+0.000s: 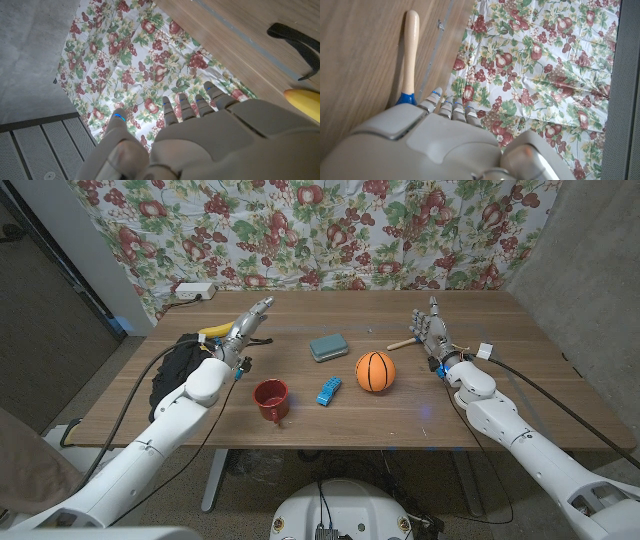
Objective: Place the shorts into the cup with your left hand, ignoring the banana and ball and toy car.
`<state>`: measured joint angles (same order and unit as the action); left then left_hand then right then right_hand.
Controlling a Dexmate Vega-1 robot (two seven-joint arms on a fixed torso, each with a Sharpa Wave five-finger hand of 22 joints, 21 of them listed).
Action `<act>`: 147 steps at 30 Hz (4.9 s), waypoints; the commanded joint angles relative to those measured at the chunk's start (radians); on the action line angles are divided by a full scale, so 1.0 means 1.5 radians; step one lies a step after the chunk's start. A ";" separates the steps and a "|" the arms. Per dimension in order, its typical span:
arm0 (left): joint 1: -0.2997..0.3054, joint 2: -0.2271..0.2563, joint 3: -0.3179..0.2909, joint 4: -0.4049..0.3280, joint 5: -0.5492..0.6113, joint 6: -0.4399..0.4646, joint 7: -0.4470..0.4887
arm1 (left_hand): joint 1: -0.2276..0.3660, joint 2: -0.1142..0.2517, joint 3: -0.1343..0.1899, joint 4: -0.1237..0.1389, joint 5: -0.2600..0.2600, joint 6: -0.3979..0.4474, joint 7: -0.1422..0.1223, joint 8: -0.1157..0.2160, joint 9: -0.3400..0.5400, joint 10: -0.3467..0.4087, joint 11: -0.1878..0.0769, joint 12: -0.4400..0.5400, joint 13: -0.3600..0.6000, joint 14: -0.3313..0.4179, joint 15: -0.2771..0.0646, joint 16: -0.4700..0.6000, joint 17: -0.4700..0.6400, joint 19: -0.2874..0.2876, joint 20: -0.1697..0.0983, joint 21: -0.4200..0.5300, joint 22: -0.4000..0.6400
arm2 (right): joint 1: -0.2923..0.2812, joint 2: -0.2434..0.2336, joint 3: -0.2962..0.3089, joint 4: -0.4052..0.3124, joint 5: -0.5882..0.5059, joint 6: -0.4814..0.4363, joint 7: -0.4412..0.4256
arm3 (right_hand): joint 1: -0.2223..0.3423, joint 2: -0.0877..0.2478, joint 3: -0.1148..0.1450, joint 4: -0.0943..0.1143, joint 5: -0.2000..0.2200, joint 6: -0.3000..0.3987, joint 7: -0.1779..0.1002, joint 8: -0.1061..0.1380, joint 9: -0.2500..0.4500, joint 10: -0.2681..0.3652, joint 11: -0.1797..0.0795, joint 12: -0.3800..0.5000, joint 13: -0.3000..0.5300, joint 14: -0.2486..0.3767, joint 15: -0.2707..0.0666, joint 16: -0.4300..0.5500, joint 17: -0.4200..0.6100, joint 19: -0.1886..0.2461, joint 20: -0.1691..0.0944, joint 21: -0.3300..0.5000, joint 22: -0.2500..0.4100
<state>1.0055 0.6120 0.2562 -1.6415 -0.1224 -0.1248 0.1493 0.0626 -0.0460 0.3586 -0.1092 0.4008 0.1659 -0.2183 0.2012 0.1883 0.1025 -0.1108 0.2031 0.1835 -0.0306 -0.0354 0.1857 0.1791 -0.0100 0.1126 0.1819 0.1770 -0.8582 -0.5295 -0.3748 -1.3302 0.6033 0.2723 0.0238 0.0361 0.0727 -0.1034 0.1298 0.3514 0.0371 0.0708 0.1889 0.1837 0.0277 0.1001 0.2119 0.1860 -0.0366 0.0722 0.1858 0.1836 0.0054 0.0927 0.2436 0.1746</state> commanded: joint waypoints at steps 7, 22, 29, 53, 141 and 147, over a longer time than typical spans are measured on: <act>0.022 0.047 0.011 -0.057 0.072 0.050 0.069 | 0.004 0.005 0.002 -0.003 0.000 0.003 0.000 0.000 0.002 -0.001 0.001 0.000 0.003 -0.013 -0.004 -0.003 0.002 0.001 -0.001 0.005 0.000 | 0.011 0.009 -0.004 0.012 -0.008 0.005 -0.002 | 0.004 0.007 0.001 -0.005 0.004 0.000 -0.001 0.003 0.002 0.000 0.005 0.002 0.002 -0.005 -0.006 0.000 0.001 -0.002 -0.008 -0.005 0.004; 0.036 0.072 0.018 -0.106 0.131 0.121 0.118 | 0.004 0.003 0.001 -0.005 0.000 0.008 0.001 0.002 0.002 0.002 0.003 0.001 0.003 -0.027 -0.002 -0.005 0.002 -0.011 -0.002 0.002 0.000 | 0.013 0.010 -0.004 0.016 -0.014 0.017 0.000 | 0.009 0.011 0.004 -0.008 0.005 0.001 0.000 0.003 0.002 -0.001 0.004 0.002 0.001 -0.006 -0.011 0.000 0.000 -0.001 -0.010 -0.008 0.004; 0.050 0.083 0.010 -0.135 0.139 0.160 0.122 | 0.006 0.002 0.001 -0.007 0.001 0.005 0.002 0.000 0.002 0.000 0.003 0.000 0.003 -0.035 0.003 -0.006 0.002 -0.015 -0.004 0.002 0.000 | 0.012 0.009 -0.001 0.013 -0.012 0.017 -0.001 | 0.011 0.011 0.005 -0.009 0.005 0.001 0.000 0.003 0.002 -0.001 0.003 0.002 0.001 -0.007 -0.014 0.000 0.000 -0.001 -0.010 -0.010 0.004; 0.048 0.105 0.024 -0.207 0.225 0.331 0.108 | 0.037 -0.001 0.010 -0.026 0.002 -0.002 0.007 -0.001 0.002 -0.015 0.004 -0.005 0.004 -0.056 0.010 -0.005 0.001 -0.021 -0.010 0.003 -0.001 | -0.021 -0.019 0.017 -0.036 -0.012 0.009 -0.028 | 0.015 0.013 0.007 -0.012 0.006 0.004 0.000 0.004 0.002 0.000 0.005 0.002 0.001 -0.008 -0.016 -0.001 0.000 0.000 -0.011 -0.014 0.004; 0.143 0.284 0.006 -0.217 0.433 0.301 0.244 | 0.124 -0.047 0.023 -0.029 0.026 0.142 0.002 0.028 0.002 0.114 -0.022 0.023 0.004 0.029 -0.034 0.014 0.002 0.048 -0.005 0.013 -0.001 | -0.006 -0.022 0.004 -0.021 -0.023 0.008 -0.005 | 0.022 0.006 0.005 -0.020 0.007 0.006 0.001 0.003 0.002 -0.001 -0.001 0.002 0.001 -0.012 -0.021 0.000 -0.001 -0.002 -0.010 -0.026 0.004; 0.146 0.289 0.011 -0.207 0.450 0.301 0.272 | 0.120 -0.053 0.019 -0.027 0.028 0.146 0.001 0.027 0.002 0.119 -0.021 0.023 0.004 0.033 -0.036 0.014 0.002 0.055 -0.013 0.015 0.000 | -0.004 -0.022 0.003 -0.021 -0.023 0.009 -0.002 | 0.022 0.006 0.005 -0.021 0.008 0.007 0.001 0.003 0.002 0.000 -0.002 0.002 0.001 -0.012 -0.021 -0.001 -0.001 -0.002 -0.011 -0.026 0.004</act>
<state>1.2233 1.0409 0.2494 -1.9728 0.4763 0.2981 0.4718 0.2413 -0.1150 0.3929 -0.1515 0.4367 0.3751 -0.2196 0.2374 0.1883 0.2669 -0.1431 0.2302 0.1888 0.0136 -0.0321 0.1973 0.1794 0.0699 0.1008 0.1974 0.1748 -0.8676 -0.5654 -0.3672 -1.3602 0.5737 0.2894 0.0250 0.0691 0.0872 -0.0964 0.1007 0.3594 0.0427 0.0660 0.1889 0.1836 0.0278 0.1001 0.2119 0.1863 -0.0502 0.0428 0.1858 0.1816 0.0022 0.0748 0.2068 0.1792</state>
